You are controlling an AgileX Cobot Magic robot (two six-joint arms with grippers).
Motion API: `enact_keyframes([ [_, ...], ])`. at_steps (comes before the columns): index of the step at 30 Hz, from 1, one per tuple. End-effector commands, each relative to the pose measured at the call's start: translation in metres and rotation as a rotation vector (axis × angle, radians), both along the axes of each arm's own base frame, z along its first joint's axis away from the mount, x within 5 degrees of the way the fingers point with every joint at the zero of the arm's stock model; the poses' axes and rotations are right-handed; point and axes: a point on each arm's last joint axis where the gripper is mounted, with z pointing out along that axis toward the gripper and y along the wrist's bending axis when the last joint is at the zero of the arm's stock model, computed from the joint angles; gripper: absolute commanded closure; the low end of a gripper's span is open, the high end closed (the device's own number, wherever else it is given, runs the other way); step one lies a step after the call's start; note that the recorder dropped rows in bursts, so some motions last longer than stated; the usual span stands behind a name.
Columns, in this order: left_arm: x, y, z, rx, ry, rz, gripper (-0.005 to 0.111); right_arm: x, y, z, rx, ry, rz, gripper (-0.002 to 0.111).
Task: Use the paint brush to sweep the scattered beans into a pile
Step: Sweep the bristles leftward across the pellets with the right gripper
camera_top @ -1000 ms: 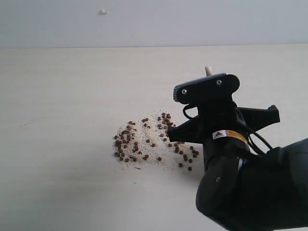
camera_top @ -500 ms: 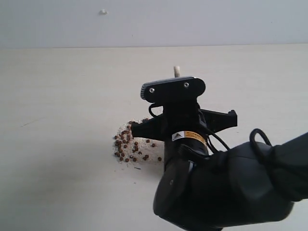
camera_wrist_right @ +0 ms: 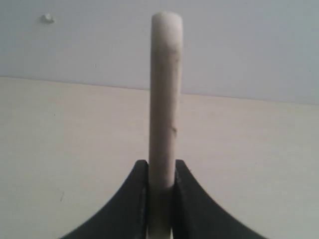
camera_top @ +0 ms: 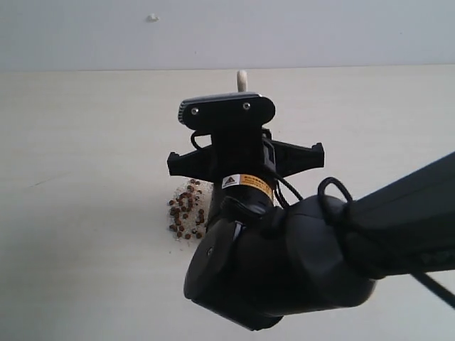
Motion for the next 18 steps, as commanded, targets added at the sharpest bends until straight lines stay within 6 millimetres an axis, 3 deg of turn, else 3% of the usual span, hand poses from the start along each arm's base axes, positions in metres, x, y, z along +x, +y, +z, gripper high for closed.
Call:
enact_keyframes([
  [1,0.0,0.0,-0.001,-0.005,-0.001,0.002,0.107,0.0,-0.003,0.037,-0.005,-0.076,0.026,0.108],
  [5,0.0,0.0,-0.001,-0.005,-0.001,0.002,0.107,-0.003,-0.007,0.065,-0.042,-0.117,0.071,0.108],
  [12,0.0,0.0,-0.001,-0.005,-0.001,0.002,0.107,-0.013,0.004,0.094,-0.203,-0.104,0.426,0.108],
  [14,0.0,0.0,-0.001,-0.005,-0.001,0.002,0.107,-0.015,-0.003,0.099,-0.217,-0.109,0.483,0.108],
  [18,0.0,0.0,-0.001,-0.005,-0.001,0.002,0.107,-0.012,-0.037,0.103,-0.22,-0.103,0.548,0.108],
])
